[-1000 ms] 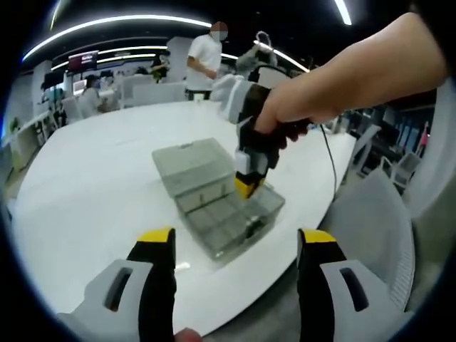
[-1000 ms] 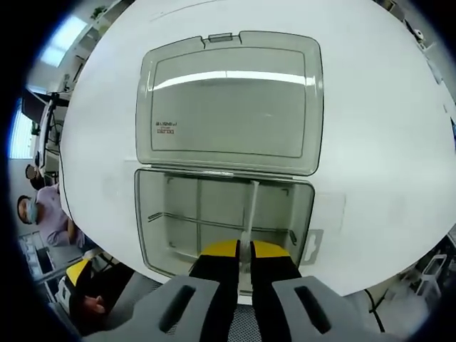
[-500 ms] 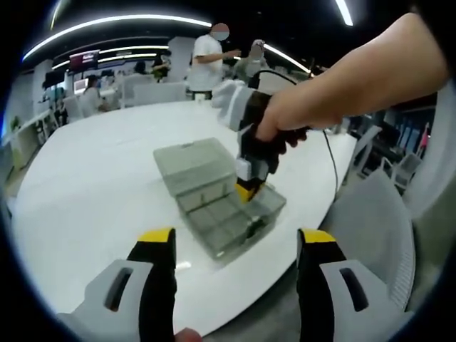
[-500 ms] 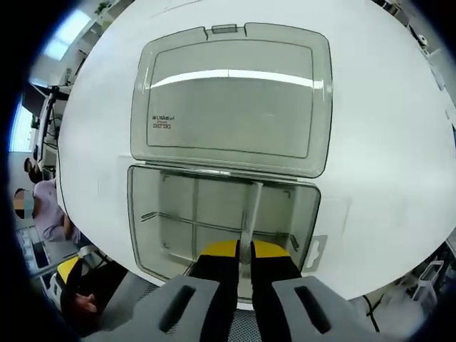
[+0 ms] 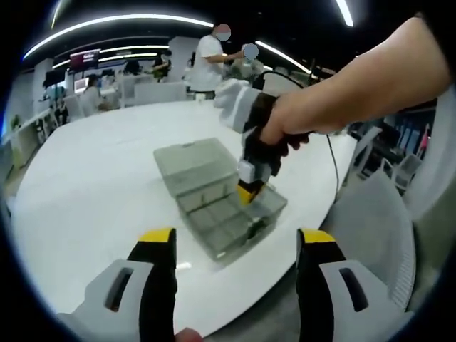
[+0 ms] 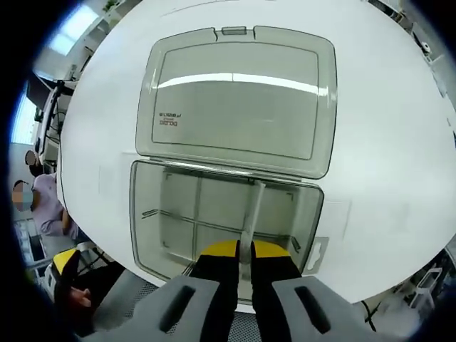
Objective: Insert the divider into the dual guide fixture by aligning both edges with the guide slots and pushing it downward to the bottom, including one-sided entry, uneven engagement, binding, and posture correction.
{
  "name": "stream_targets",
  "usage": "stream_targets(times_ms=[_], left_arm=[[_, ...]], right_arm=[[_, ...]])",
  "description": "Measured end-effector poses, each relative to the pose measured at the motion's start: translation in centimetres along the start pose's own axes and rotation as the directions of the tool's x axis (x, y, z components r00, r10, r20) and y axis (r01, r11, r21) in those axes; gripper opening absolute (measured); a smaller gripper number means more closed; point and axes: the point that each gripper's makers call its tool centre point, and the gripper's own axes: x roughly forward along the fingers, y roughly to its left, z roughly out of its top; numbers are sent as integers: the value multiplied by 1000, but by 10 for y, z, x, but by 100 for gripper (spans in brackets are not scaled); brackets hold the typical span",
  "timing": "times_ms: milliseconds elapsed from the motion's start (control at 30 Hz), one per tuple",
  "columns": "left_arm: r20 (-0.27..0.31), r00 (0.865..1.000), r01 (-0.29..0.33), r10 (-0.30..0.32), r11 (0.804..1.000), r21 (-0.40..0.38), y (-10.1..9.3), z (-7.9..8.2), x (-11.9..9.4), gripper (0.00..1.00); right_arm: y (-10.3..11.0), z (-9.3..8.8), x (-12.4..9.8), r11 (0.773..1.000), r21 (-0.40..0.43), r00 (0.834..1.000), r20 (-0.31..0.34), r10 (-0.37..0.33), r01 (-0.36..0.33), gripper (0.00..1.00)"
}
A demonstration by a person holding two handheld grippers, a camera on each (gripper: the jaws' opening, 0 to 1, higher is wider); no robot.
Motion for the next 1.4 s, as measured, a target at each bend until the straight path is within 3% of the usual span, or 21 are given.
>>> stream_targets(times_ms=[767, 1233, 1333, 1400], left_arm=[[9, 1000, 10, -10, 1000, 10, -3, 4, 0, 65], [14, 1000, 5, -5, 1000, 4, -2, 3, -2, 65], [16, 1000, 4, -5, 1000, 3, -2, 4, -2, 65], [15, 1000, 4, -4, 1000, 4, -2, 4, -3, 65]], right_arm=[[0, -1, -11, 1000, 17, 1000, 26, -17, 16, 0], [1, -3, -15, 998, 62, 1000, -9, 8, -7, 0], [-2, 0, -12, 994, 102, 1000, -9, 27, -26, 0], [0, -1, -13, 996, 82, 1000, -8, 19, -18, 0]])
